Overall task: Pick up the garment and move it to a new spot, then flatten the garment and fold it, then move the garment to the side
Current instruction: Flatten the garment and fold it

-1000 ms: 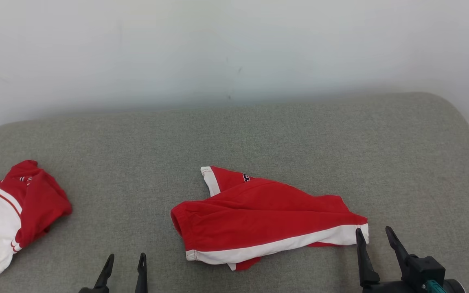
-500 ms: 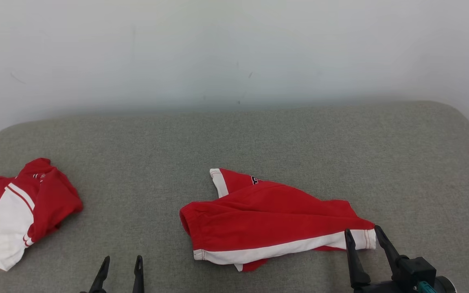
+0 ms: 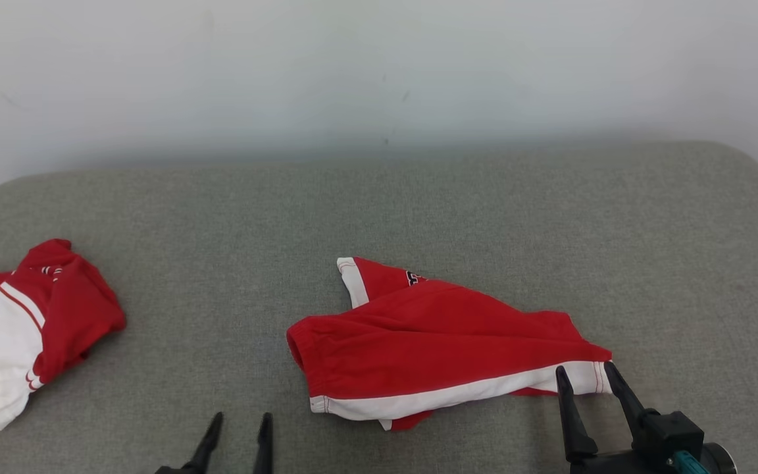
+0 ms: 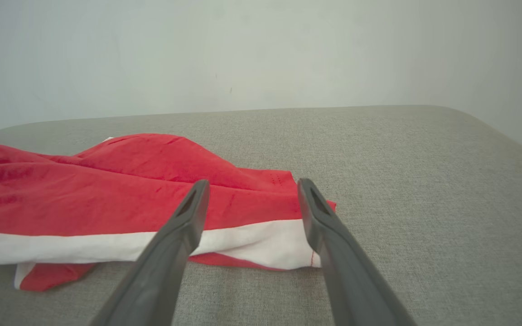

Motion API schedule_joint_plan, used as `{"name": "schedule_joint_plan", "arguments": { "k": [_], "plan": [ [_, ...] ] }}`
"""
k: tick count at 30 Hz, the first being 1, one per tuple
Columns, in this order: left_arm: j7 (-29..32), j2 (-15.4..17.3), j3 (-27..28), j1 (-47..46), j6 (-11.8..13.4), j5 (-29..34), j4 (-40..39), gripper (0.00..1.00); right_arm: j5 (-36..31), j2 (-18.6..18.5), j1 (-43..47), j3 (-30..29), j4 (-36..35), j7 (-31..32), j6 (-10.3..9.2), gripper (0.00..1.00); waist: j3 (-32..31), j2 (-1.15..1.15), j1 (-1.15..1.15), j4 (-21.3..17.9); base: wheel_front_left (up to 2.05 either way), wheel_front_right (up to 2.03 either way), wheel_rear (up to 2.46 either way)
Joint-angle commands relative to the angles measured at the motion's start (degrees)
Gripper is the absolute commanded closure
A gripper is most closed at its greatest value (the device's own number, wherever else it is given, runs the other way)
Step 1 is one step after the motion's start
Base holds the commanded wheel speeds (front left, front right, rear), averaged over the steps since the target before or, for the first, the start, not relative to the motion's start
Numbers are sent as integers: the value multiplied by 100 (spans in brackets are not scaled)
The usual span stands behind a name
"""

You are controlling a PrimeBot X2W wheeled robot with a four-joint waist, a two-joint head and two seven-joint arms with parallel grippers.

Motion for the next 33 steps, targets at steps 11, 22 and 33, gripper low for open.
{"name": "schedule_joint_plan", "arguments": {
  "k": [11,22,33],
  "plan": [
    [-18,36,-1305,-657,-124,-1137,457,0,-66,10,-304,10,34,-1,-13,0,602,0,0,-227,0,0,0],
    [-17,94,-1222,-768,-126,-1200,470,0,-92,10,-382,-81,-4,-1,-13,0,753,0,0,-336,0,0,0],
    [-17,174,-1270,-852,-127,-1113,447,100,-94,9,-396,-125,-8,-1,-13,0,824,0,0,-383,0,0,0]
  ]
}}
